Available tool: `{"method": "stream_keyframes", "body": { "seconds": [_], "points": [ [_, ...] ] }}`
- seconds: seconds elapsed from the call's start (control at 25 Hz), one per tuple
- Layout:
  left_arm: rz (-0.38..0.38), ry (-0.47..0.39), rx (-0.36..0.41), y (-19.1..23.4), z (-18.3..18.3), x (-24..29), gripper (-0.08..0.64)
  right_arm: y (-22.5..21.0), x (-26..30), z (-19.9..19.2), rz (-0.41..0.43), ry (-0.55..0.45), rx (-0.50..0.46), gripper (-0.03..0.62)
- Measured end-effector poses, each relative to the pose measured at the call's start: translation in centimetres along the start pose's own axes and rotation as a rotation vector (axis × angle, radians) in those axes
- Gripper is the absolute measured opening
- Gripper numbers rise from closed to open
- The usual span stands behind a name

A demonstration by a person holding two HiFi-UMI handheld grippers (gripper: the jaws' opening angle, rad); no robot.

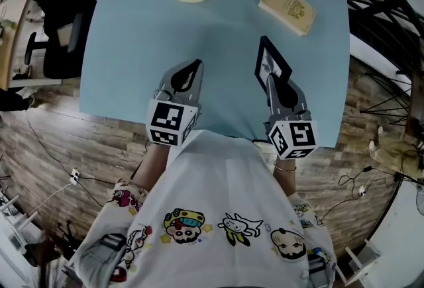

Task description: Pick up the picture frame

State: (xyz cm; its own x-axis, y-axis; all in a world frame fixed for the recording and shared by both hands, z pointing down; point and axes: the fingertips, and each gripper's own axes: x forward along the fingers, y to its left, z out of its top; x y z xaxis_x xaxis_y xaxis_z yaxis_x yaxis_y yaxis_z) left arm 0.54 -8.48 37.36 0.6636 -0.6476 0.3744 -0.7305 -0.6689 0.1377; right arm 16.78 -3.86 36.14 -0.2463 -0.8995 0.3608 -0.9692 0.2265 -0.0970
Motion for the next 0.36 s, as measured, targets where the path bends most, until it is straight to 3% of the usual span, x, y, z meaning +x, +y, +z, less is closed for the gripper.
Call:
{"method": "stream_keyframes", "body": {
  "seconds": [0.36],
  "points": [
    [0.003, 0.001, -0.003, -0.01, -0.02, -0.10, -0.002, -0.09, -0.14, -0.08, -0.001, 0.002, 0.008, 0.038]
  ]
}}
